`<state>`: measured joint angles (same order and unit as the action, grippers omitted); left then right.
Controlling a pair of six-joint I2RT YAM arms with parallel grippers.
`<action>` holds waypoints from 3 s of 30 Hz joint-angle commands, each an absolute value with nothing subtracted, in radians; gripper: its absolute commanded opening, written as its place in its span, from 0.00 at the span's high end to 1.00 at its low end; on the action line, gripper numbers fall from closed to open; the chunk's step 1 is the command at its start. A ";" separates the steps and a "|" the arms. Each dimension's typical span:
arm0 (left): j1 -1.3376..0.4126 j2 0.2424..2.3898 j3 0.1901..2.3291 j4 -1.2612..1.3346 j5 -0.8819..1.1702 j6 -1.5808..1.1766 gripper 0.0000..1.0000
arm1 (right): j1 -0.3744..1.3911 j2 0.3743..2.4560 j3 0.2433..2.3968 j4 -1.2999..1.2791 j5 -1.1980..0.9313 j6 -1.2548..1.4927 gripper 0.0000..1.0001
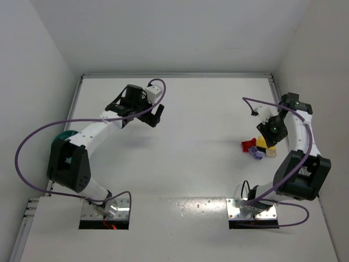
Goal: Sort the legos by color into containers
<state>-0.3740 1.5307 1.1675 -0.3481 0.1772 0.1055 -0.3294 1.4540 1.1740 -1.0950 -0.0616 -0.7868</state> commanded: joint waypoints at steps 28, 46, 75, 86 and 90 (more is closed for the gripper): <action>-0.382 1.603 1.312 -0.420 0.219 0.172 0.01 | -0.272 1.545 0.919 -0.913 -0.104 -1.126 0.45; -0.382 1.612 1.321 -0.430 0.219 0.153 0.01 | -0.272 1.517 0.899 -0.848 -0.104 -1.153 0.37; -0.382 1.594 1.272 -0.407 0.205 0.144 0.01 | -0.272 1.372 0.899 -0.960 -0.231 -1.092 0.92; -0.364 1.589 1.331 -0.376 0.630 -0.092 0.01 | -0.157 1.575 1.343 -1.042 -0.791 -0.544 0.92; -0.353 1.562 1.342 -0.293 0.625 -0.173 0.01 | -0.089 1.664 1.396 -0.866 -0.940 -0.254 0.92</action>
<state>-0.3649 1.5894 1.2987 -0.3782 0.5587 -0.0689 -0.1314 1.6119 1.3529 -0.9890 -0.7223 -0.5514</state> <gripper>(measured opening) 0.992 0.265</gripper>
